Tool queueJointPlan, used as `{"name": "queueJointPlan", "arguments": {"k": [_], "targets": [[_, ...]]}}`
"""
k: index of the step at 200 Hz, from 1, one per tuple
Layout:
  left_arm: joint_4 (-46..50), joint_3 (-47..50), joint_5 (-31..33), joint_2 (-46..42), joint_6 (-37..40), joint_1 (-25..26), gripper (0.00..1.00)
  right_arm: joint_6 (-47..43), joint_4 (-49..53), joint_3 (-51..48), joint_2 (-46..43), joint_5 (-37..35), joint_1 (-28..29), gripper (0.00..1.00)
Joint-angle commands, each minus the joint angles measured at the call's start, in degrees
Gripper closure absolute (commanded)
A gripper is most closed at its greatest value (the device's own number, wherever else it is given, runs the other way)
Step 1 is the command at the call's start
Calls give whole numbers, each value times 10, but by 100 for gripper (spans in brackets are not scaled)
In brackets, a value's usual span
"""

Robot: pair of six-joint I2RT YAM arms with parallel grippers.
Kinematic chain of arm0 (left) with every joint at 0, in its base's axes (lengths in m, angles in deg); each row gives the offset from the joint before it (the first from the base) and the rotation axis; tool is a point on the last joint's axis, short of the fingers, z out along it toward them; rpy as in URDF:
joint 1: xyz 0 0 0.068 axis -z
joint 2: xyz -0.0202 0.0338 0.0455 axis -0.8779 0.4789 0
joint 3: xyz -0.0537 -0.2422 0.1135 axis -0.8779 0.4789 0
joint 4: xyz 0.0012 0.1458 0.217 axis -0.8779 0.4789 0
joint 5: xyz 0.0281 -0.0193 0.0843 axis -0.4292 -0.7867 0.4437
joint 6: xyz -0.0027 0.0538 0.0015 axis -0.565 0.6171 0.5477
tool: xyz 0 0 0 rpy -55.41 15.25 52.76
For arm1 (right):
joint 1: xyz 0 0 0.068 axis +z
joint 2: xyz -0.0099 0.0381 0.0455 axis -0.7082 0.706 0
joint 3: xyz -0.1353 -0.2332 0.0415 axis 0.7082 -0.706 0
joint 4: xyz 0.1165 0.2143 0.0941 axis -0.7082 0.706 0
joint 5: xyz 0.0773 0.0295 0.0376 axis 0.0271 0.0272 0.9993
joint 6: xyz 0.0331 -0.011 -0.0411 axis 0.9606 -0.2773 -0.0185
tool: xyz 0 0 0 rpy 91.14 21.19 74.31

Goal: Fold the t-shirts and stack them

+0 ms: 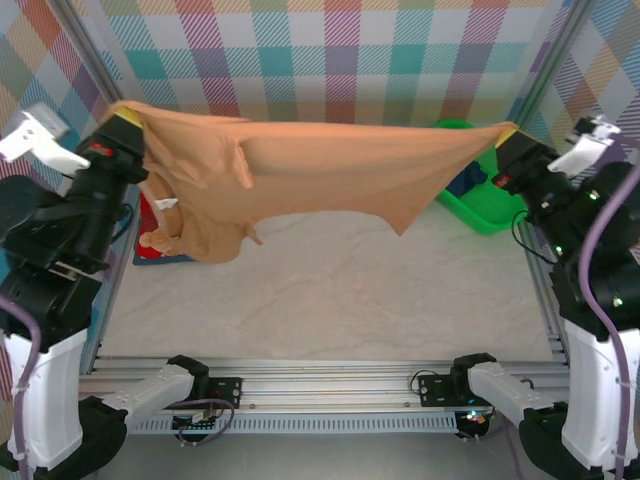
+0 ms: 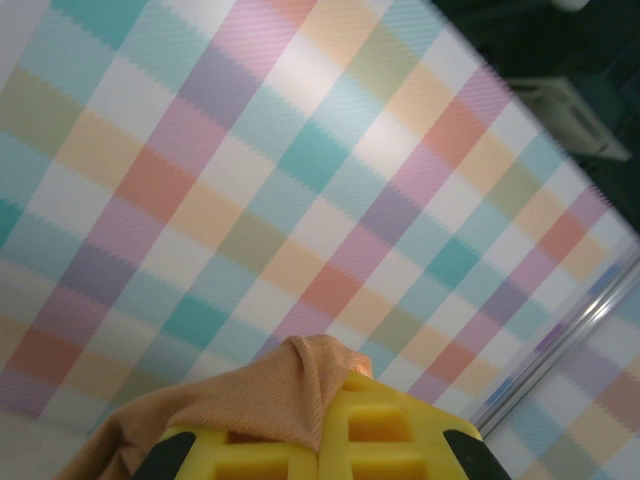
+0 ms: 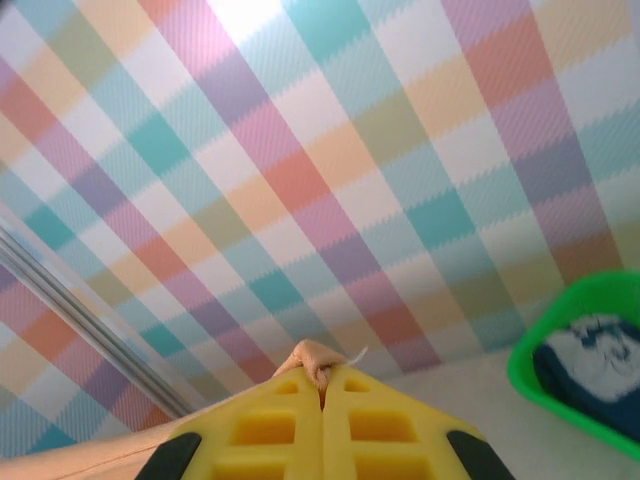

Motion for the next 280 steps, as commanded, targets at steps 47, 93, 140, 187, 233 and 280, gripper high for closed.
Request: {"name": "queueJointPlan", "arguments": {"k": [47,93,140,187,233,280], "targets": [[89,-187,-43,293,-28,-37,100,-2,22,96,217,-23,-33,100],[104,-230,-114,539,-74,-95,93,28,72,234,509,83,-68,89],[304,-427,-80,708,-63,-90,4,-10,417,733,844,71,-50,42],[189,18,-120,455,-119,-46,15,-67,531,679,790,15,20,45],[79,311,-227,379,-195,-24,24,-46,328,284,596,72,30,50],[-4,387,-201,337,-165,-25,23,-76,67,-96,413,123,15,48]]}}
